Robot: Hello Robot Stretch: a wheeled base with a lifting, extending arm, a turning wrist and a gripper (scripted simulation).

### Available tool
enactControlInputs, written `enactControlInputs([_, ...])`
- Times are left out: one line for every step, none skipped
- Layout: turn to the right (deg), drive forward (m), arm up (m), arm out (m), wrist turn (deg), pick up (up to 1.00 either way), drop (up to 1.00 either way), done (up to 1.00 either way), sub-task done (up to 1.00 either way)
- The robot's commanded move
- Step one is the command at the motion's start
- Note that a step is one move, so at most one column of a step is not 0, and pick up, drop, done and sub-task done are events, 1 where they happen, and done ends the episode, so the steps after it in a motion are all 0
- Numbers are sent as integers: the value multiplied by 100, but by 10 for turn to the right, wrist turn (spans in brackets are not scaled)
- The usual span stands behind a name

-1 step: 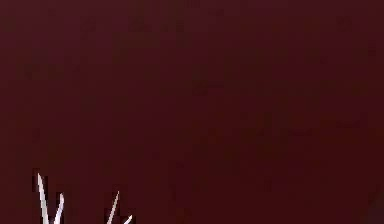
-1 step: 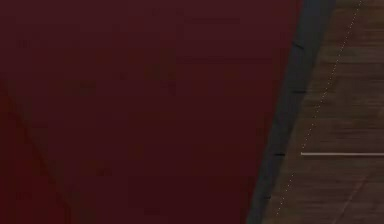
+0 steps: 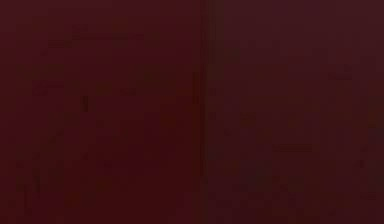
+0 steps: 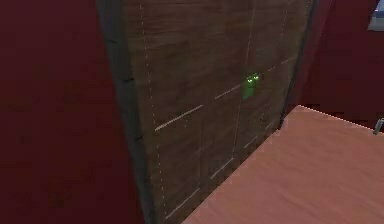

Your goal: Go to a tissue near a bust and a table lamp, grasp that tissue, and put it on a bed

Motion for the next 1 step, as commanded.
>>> enactControlInputs([450, 0, 0, 0, 0, 0, 0, 0, 0])
